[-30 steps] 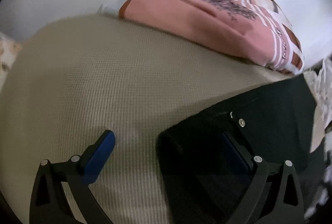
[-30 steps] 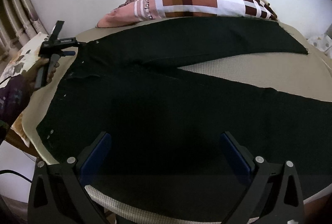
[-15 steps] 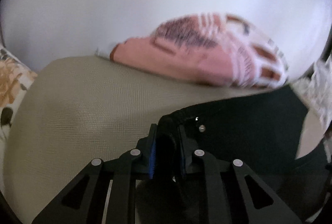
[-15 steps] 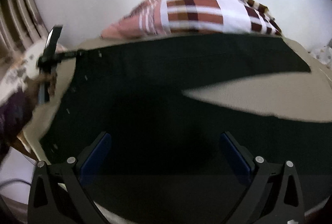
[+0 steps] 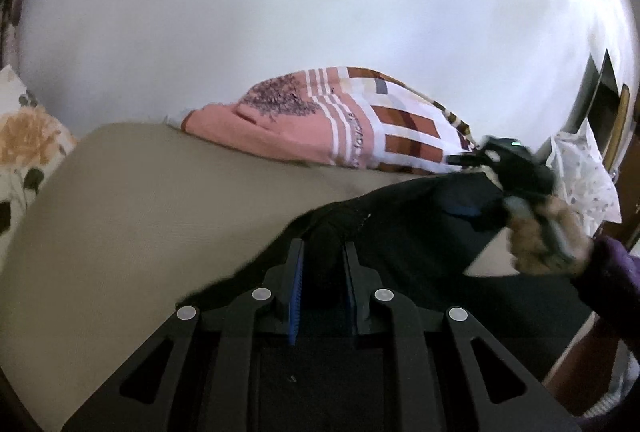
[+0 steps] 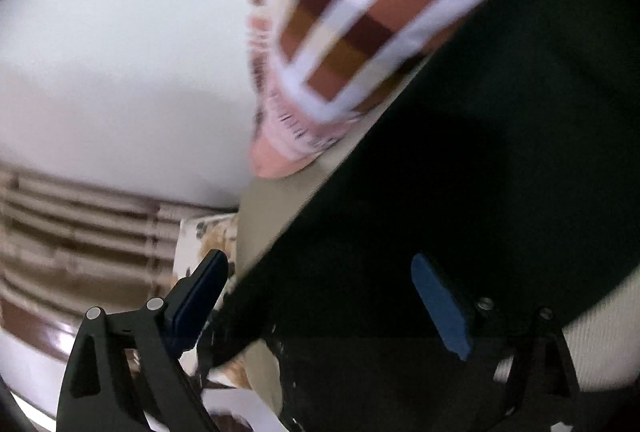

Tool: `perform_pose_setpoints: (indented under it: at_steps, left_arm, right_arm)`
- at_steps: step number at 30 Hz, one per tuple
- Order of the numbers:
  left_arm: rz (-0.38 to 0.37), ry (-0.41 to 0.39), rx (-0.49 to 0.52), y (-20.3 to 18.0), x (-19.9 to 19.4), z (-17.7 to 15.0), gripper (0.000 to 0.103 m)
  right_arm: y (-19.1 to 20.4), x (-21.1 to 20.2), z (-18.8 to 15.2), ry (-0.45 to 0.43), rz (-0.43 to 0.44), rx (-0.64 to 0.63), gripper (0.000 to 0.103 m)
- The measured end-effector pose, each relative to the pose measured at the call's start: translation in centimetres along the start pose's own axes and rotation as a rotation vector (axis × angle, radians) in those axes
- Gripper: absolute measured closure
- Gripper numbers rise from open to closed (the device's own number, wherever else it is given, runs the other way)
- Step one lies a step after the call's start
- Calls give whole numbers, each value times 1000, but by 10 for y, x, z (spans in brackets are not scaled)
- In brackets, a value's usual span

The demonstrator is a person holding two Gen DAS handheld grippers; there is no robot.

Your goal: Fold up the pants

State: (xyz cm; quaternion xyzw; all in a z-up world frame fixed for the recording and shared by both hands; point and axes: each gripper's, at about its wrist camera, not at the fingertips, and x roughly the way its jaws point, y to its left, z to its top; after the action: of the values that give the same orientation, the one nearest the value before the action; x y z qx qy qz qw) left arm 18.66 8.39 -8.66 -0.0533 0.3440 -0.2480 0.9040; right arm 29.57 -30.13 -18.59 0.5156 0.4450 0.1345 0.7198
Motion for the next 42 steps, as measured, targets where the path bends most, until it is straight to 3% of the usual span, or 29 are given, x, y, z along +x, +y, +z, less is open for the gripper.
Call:
perform_pose_setpoints:
  at_steps: [1, 3, 4, 6, 9, 13, 17, 19, 23, 28, 31, 32, 33, 35, 38, 41, 42]
  left_arm:
    - [-5, 3, -11, -2, -4, -4, 85]
    - [-12, 16, -28, -4, -5, -9, 85]
    - [-12, 24, -33, -5, -6, -12, 85]
    - [-5, 36, -47, -5, -8, -14, 85]
    - [-15, 47, -106, 5, -20, -18, 85]
    - [-12, 71, -158, 14, -46, -35, 85]
    - [15, 121, -178, 17, -64, -64, 85]
    - [41, 151, -182, 19, -67, -80, 85]
    - [87, 215, -166, 26, -70, -119, 85]
    - [173, 297, -55, 15, -70, -143, 83]
    - [227, 282, 3, 1, -82, -141, 81]
    - [271, 270, 36, -8, -88, -139, 74]
    - [320, 264, 55, -12, -90, -138, 52]
    - [437, 250, 91, -19, -94, -136, 22]
    - [433, 209, 56, -17, -103, -129, 19]
    - [417, 208, -22, -11, -104, -119, 19]
    - [385, 199, -61, -8, -105, -116, 19]
  right_arm:
    - [-6, 7, 7, 6, 6, 34, 23]
    - [-9, 22, 15, 41, -41, 21, 59]
    - [-8, 26, 15, 43, -101, 3, 90]
    - [-4, 24, 7, 25, -131, -15, 95]
    - [17, 0, -30, -40, -172, -141, 95]
    - [36, -43, -111, -59, -182, -268, 95]
    - [26, -69, -179, -14, -178, -260, 96]
    - [13, -70, -216, 23, -185, -232, 97]
    - [-29, -54, -258, 98, -196, -143, 97]
    - [-57, -42, -270, 130, -151, -74, 97]
    - [-58, -39, -269, 128, -92, -40, 94]
    - [-62, -42, -268, 129, -67, -23, 93]
    - [-65, -44, -269, 122, -50, -10, 93]
    - [-69, -49, -268, 104, -13, 4, 89]
    - [-73, -61, -263, 46, 30, 17, 80]
    - [-88, -98, -247, -77, 68, 55, 56]
    - [-95, -108, -243, -119, 87, 75, 55]
